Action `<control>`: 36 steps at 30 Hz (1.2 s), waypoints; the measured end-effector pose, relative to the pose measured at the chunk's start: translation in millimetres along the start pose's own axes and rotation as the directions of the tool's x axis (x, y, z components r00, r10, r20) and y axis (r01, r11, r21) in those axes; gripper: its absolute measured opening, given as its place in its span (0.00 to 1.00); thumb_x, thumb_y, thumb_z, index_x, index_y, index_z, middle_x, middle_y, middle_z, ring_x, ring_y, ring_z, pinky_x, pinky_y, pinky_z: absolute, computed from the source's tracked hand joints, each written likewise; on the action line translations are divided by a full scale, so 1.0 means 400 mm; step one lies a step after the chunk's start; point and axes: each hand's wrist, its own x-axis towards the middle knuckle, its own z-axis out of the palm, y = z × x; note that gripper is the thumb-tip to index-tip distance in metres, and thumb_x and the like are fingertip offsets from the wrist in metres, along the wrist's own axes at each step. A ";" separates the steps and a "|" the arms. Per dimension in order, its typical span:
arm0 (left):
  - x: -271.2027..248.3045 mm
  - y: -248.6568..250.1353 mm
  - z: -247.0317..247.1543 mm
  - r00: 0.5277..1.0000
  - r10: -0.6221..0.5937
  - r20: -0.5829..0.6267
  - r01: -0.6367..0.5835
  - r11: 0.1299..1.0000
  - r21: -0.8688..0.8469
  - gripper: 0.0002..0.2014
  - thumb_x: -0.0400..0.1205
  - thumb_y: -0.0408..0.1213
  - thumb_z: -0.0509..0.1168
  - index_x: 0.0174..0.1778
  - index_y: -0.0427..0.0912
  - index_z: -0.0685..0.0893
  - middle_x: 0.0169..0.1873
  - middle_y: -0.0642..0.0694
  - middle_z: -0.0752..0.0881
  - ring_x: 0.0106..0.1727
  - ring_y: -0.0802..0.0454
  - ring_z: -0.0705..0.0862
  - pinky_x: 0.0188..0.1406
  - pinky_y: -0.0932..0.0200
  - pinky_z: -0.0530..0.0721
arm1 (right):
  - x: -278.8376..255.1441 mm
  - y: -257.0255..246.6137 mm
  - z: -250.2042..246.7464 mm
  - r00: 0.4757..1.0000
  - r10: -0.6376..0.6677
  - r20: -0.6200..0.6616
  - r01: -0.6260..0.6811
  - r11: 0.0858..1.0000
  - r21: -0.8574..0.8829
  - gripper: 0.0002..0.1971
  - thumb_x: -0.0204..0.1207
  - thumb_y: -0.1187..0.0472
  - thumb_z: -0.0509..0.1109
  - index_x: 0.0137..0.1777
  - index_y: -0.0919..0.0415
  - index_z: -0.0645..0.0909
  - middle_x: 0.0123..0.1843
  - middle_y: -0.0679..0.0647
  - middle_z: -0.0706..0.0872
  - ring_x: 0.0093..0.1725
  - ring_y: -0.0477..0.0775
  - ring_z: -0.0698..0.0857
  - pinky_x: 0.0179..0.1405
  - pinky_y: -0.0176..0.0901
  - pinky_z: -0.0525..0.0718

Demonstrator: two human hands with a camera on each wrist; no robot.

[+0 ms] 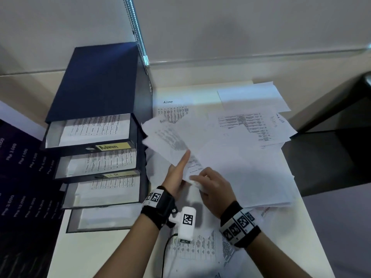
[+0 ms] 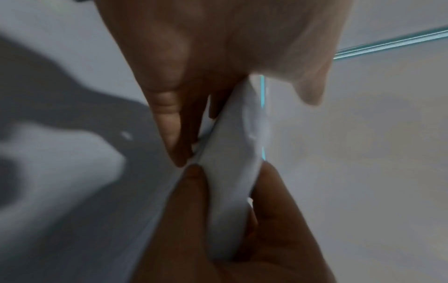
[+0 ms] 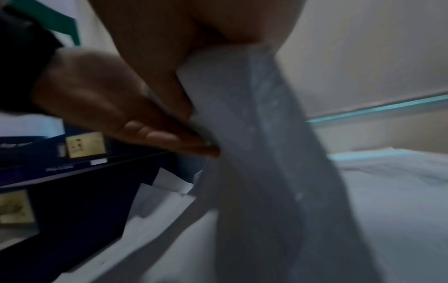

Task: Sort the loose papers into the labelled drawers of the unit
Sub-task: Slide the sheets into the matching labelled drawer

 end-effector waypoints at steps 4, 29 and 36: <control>-0.042 0.054 0.016 0.976 0.217 0.033 -0.217 0.976 0.000 0.14 0.88 0.34 0.62 0.68 0.33 0.82 0.59 0.38 0.90 0.62 0.40 0.89 0.61 0.47 0.88 | 0.027 -0.066 -0.059 0.994 -0.071 -0.086 0.067 0.997 -0.044 0.16 0.66 0.62 0.77 0.55 0.53 0.86 0.46 0.50 0.81 0.42 0.52 0.81 0.35 0.41 0.80; 0.062 -0.199 -0.282 0.937 0.222 -0.269 -0.064 0.867 0.494 0.24 0.85 0.42 0.69 0.74 0.33 0.79 0.68 0.51 0.81 0.73 0.50 0.77 0.77 0.51 0.73 | -0.119 0.268 0.040 0.590 0.717 0.370 -0.744 0.661 -0.095 0.36 0.63 0.35 0.79 0.68 0.51 0.80 0.62 0.57 0.76 0.60 0.54 0.80 0.66 0.49 0.81; 0.002 -0.093 -0.170 0.940 0.329 -0.087 -0.221 0.786 0.577 0.23 0.89 0.43 0.60 0.78 0.36 0.74 0.70 0.52 0.75 0.70 0.60 0.71 0.67 0.69 0.67 | -0.042 0.286 0.072 0.514 0.796 0.320 -0.814 0.571 -0.111 0.49 0.60 0.32 0.80 0.79 0.49 0.67 0.71 0.61 0.71 0.70 0.63 0.76 0.69 0.55 0.78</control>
